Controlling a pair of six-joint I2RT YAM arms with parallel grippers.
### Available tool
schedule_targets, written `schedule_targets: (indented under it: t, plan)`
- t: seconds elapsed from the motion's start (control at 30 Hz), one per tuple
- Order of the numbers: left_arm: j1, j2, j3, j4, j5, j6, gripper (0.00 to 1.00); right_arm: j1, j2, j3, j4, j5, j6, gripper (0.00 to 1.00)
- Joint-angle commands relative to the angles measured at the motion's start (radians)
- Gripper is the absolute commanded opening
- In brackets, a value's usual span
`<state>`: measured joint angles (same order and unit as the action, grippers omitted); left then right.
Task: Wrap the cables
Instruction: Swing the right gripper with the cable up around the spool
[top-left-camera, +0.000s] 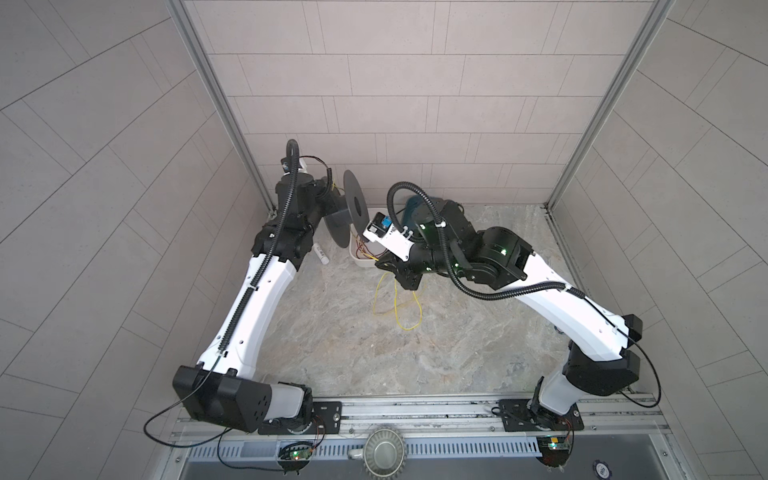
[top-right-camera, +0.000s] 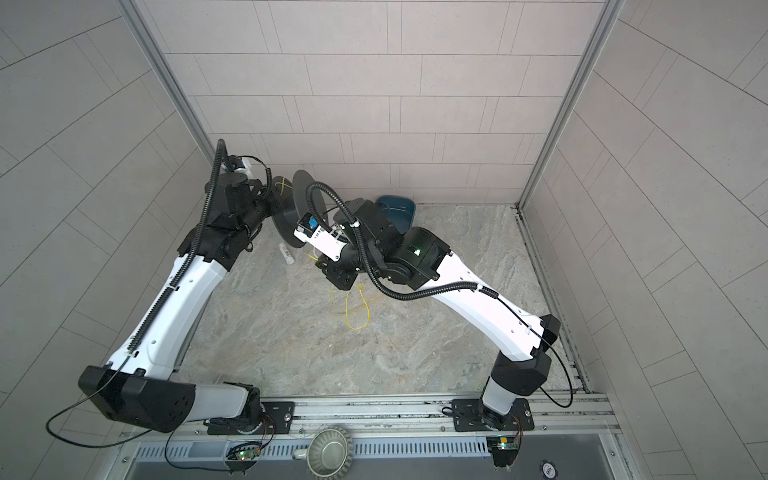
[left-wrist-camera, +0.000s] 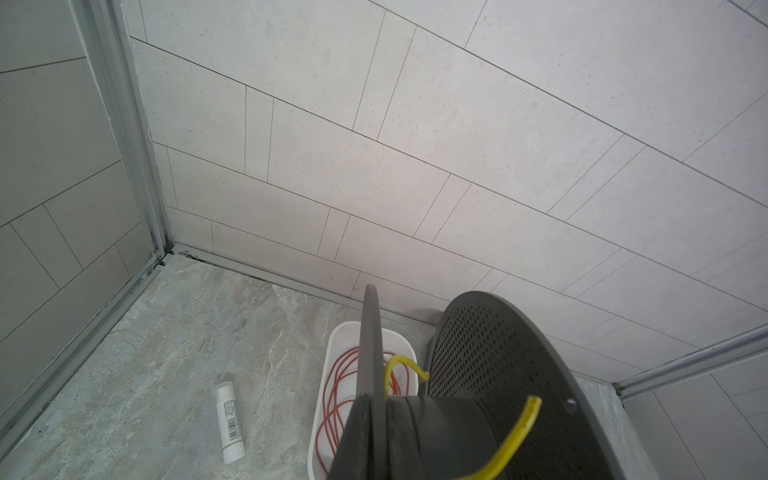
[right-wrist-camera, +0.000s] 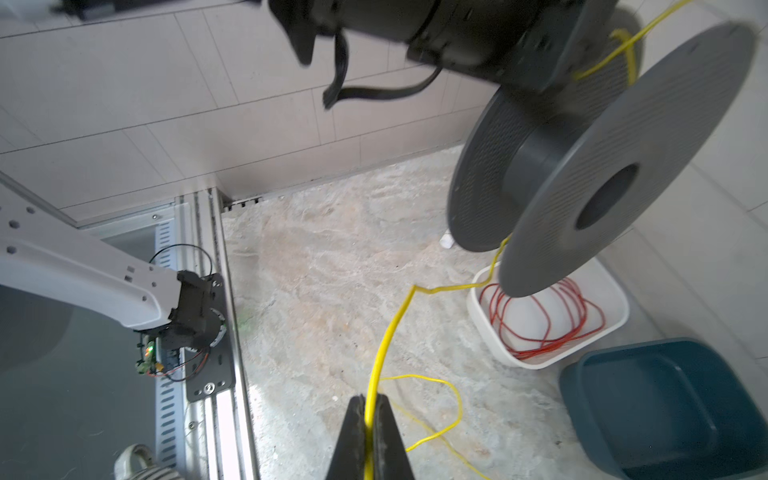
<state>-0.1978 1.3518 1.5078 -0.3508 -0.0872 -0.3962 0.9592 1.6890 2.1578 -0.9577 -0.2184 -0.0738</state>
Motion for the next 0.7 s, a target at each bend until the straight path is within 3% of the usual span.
schedule_targets:
  t: [0.0, 0.1, 0.33, 0.43, 0.53, 0.67]
  plan:
    - [-0.013, -0.061, 0.0, 0.068, 0.04, 0.09, 0.0, -0.015, 0.052, 0.102, -0.119, 0.077, -0.071, 0.0]
    - [-0.035, -0.061, 0.016, 0.033, 0.047, 0.143, 0.0, -0.026, 0.071, 0.159, -0.125, 0.112, -0.08, 0.0]
    - [-0.116, -0.023, 0.074, -0.054, -0.053, 0.177, 0.0, -0.034, 0.145, 0.335, -0.11, 0.02, -0.038, 0.0]
    - [-0.135, -0.019, 0.057, -0.043, -0.069, 0.187, 0.0, -0.038, 0.163, 0.388, -0.093, 0.035, -0.029, 0.0]
    - [-0.138, -0.033, 0.025, -0.026, -0.065, 0.208, 0.0, -0.073, 0.153, 0.396, -0.055, 0.054, -0.002, 0.0]
    - [-0.143, -0.061, -0.021, 0.001, 0.006, 0.269, 0.0, -0.169, 0.135, 0.393, 0.008, -0.024, 0.076, 0.0]
